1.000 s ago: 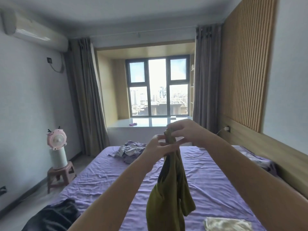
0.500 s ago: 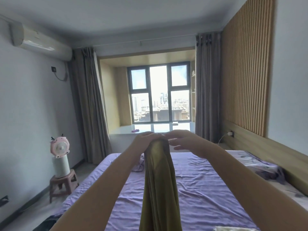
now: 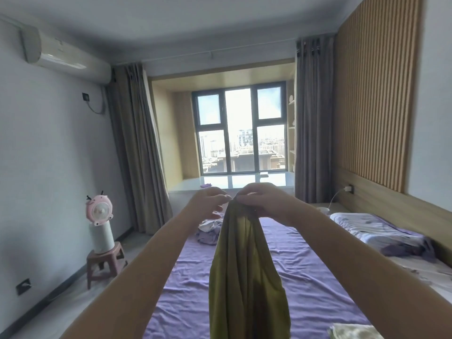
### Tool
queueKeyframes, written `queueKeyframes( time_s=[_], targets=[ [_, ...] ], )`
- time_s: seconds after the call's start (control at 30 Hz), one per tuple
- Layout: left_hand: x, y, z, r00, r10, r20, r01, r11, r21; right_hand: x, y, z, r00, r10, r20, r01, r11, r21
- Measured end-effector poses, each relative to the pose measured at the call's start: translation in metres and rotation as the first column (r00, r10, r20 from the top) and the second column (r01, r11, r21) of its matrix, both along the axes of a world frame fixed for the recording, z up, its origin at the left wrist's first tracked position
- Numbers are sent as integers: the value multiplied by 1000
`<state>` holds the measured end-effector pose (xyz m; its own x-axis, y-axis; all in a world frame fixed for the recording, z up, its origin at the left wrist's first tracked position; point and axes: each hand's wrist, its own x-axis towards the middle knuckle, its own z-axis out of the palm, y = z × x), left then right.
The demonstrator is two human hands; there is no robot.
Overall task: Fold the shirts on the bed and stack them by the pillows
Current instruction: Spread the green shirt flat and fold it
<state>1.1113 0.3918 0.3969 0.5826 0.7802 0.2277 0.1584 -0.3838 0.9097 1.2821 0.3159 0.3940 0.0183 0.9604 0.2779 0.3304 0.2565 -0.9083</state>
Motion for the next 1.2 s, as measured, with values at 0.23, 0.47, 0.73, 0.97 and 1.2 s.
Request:
queueKeyframes(
  time_s=[0.23,0.47,0.73,0.97,1.2],
  targets=[
    [-9,6,-25,997,-22,-70,26,998,51,-20,13,-1,983,-182,22,182,983,19],
    [-5,14,12,988,65,137,-91,977,191,-29,7,-38,974,-228,7,227,971,69],
    [-30,47,47,937,204,284,-243,964,107,-14,-13,-96,883,-240,405,258,966,10],
    [-54,64,11,932,307,192,-322,945,53,4,-21,-61,919,-378,108,383,924,-19],
    [-62,60,-25,944,322,73,-327,942,77,-16,-16,-43,952,-277,-131,262,958,-116]
  ],
)
